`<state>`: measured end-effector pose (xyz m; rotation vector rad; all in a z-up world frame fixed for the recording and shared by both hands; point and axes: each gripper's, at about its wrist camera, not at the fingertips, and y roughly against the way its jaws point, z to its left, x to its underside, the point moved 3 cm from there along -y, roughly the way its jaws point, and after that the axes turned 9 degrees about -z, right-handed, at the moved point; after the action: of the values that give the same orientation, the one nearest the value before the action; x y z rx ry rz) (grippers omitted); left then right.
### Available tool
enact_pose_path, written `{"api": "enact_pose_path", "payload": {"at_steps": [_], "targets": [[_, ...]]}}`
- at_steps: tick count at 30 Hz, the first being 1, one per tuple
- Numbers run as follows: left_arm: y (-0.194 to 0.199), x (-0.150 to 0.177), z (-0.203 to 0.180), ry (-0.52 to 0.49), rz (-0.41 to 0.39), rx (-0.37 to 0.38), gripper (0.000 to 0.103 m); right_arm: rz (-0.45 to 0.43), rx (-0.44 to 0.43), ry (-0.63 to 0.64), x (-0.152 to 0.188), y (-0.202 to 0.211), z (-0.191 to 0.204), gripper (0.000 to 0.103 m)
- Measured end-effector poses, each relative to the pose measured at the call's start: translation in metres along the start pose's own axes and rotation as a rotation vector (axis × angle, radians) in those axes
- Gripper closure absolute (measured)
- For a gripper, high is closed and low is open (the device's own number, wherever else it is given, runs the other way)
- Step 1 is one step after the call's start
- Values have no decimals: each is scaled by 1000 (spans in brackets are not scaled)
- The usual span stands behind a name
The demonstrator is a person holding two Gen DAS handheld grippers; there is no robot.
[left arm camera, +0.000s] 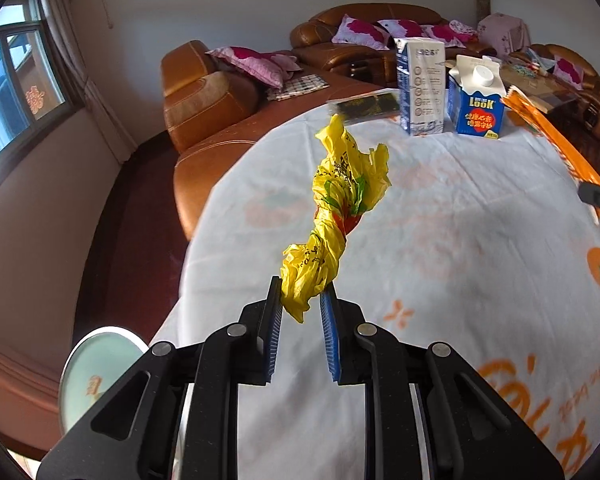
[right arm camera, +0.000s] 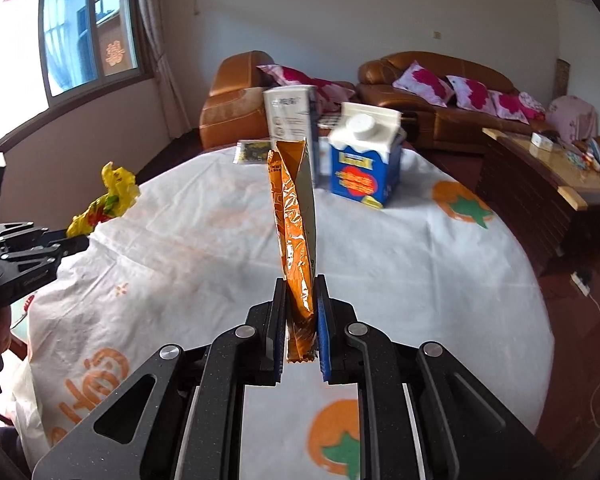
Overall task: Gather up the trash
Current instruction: 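Carry the yellow bag and orange wrapper over the bin with both tools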
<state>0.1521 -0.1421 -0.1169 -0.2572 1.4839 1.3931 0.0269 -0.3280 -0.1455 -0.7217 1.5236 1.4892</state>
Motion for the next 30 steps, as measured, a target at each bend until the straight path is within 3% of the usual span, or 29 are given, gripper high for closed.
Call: {"api": "enact_pose_path", "payload": {"at_steps": [11,30], "targets": [[53,49,75,38,13,-151,84,-19,-130,149,-15,-20,89,89],[86,111,151,62,74,-341,84,-12,-268,324,-18,-43,199,89]]}}
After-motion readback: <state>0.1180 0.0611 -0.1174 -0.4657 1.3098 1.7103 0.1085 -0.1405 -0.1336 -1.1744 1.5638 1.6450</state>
